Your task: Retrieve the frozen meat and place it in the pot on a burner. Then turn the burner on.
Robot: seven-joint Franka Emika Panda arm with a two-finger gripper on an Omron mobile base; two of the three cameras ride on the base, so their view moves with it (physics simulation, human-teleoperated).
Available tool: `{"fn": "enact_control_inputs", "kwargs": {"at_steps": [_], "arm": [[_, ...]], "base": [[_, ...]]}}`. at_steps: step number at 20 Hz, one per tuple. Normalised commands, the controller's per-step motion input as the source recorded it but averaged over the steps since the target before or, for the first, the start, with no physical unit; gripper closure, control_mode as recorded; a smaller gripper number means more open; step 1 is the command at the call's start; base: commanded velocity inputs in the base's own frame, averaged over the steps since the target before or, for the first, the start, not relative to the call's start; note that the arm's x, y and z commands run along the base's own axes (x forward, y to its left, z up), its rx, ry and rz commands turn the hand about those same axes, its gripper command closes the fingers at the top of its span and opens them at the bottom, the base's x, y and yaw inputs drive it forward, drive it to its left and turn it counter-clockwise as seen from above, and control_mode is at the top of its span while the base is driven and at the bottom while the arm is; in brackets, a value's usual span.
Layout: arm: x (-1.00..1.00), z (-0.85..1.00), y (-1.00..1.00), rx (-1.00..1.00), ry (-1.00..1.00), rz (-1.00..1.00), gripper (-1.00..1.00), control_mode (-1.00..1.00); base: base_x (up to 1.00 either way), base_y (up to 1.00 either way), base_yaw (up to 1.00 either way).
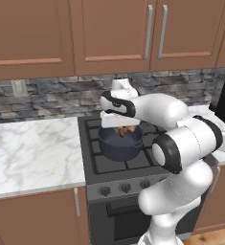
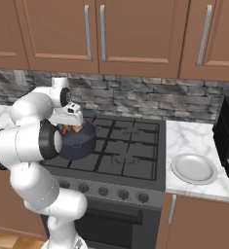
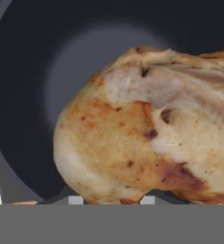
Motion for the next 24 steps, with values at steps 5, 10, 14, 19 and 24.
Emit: {"fn": "enact_control_inputs", "kwargs": {"at_steps": [5, 10, 14, 19, 24], "arm": [[0.0, -0.33, 0.0, 0.02, 0.0, 0.0, 1.0, -1.0], [0.0, -0.27, 0.0, 0.0, 0.0, 0.0, 1.0, -1.0], [0.0, -0.27, 0.0, 0.0, 0.01, 0.0, 1.0, -1.0], [0.0, -0.28, 0.0, 0.0, 0.04, 0.0, 1.0, -1.0], [0.0, -0.31, 0.0, 0.0, 0.05, 0.0, 1.0, -1.0]], "base": [[0.0, 0.0, 0.0], [0.0, 0.0, 0.0], [0.0, 0.0, 0.0], [0.0, 0.0, 0.0], [0.0, 0.0, 0.0]]}}
